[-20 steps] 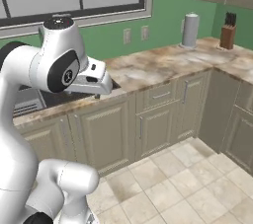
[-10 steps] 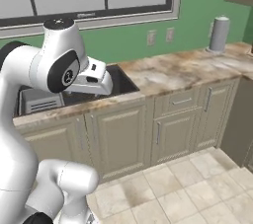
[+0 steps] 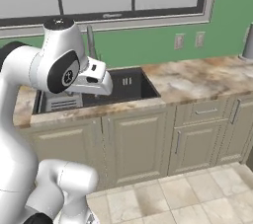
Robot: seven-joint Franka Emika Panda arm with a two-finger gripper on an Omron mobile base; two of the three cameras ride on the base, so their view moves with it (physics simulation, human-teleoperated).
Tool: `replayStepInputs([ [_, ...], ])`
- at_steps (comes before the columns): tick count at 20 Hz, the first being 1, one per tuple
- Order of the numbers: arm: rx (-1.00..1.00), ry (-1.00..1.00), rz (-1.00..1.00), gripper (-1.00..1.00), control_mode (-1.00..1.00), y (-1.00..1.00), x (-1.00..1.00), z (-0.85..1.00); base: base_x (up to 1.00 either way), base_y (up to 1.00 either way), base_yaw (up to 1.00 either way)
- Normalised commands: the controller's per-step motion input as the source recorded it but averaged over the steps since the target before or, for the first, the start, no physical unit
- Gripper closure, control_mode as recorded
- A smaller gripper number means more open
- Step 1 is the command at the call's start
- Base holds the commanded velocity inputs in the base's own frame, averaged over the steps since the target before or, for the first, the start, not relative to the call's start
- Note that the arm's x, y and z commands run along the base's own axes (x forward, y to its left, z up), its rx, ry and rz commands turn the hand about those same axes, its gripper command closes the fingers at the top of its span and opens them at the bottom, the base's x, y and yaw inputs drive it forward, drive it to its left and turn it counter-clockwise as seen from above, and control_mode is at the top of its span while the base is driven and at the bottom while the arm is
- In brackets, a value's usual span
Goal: Pick up the dish brush and bar soap from the sink, and place them back in the cabinet, and close the cabinet doors.
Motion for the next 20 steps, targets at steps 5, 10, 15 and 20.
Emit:
replayStepInputs([
  [5,0.0,0.0,0.0,-1.0,1.0,0.0,0.0,0.0,0.36,-0.09,0.31],
  [10,0.0,0.0,0.0,-1.0,1.0,0.0,0.0,0.0,0.33,-0.12,0.31],
  [15,0.0,0.0,0.0,-1.0,1.0,0.0,0.0,0.0,0.33,-0.14,0.28],
  [20,0.0,0.0,0.0,-1.0,1.0,0.0,0.0,0.0,0.41,-0.19,0.24],
])
